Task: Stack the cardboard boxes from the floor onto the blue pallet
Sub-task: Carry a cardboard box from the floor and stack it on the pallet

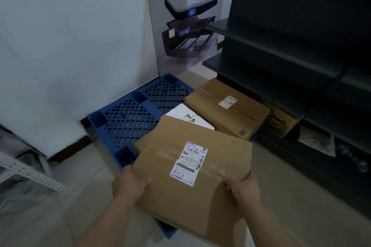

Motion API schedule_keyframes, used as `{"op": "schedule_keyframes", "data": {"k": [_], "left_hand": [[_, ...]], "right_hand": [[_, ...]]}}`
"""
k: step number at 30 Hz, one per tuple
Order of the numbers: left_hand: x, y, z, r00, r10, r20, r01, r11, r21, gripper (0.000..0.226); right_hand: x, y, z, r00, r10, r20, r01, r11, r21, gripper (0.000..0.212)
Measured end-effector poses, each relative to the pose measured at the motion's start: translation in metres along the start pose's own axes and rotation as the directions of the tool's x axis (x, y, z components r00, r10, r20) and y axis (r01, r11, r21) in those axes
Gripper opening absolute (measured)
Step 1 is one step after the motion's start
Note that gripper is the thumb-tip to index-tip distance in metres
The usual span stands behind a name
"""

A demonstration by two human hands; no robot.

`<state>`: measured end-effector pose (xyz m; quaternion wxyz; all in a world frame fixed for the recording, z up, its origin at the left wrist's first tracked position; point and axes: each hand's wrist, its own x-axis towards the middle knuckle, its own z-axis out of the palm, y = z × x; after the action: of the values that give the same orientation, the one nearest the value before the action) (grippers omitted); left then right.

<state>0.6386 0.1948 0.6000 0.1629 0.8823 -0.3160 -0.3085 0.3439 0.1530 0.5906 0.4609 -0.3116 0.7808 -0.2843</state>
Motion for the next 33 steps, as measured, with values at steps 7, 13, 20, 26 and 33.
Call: {"op": "schedule_keyframes", "data": {"k": [7,13,20,26,33], "left_hand": [[0.073,-0.022,-0.019,0.999,-0.048,0.022,0.047,0.998,0.040,0.065],[0.162,-0.041,-0.047,0.996,-0.045,0.071,0.038,0.995,0.096,0.067],[0.275,-0.045,-0.076,0.988,0.050,0.148,-0.080,0.976,0.203,0.055],[0.355,-0.043,-0.055,0.970,0.087,0.229,-0.133,0.972,0.196,0.063],[0.417,-0.045,-0.008,0.958,0.046,0.283,-0.108,0.972,0.210,0.074]], "right_hand": [[0.014,-0.018,0.075,1.000,0.020,0.013,-0.019,0.997,-0.072,0.074],[0.019,-0.037,0.160,0.997,0.070,-0.042,-0.074,0.993,-0.094,0.076],[0.032,-0.043,0.263,0.978,0.194,-0.077,-0.195,0.981,-0.004,0.077],[0.063,-0.029,0.316,0.959,0.260,-0.116,-0.259,0.966,0.023,0.066],[0.124,-0.010,0.359,0.948,0.295,-0.121,-0.293,0.956,0.031,0.077]]}}
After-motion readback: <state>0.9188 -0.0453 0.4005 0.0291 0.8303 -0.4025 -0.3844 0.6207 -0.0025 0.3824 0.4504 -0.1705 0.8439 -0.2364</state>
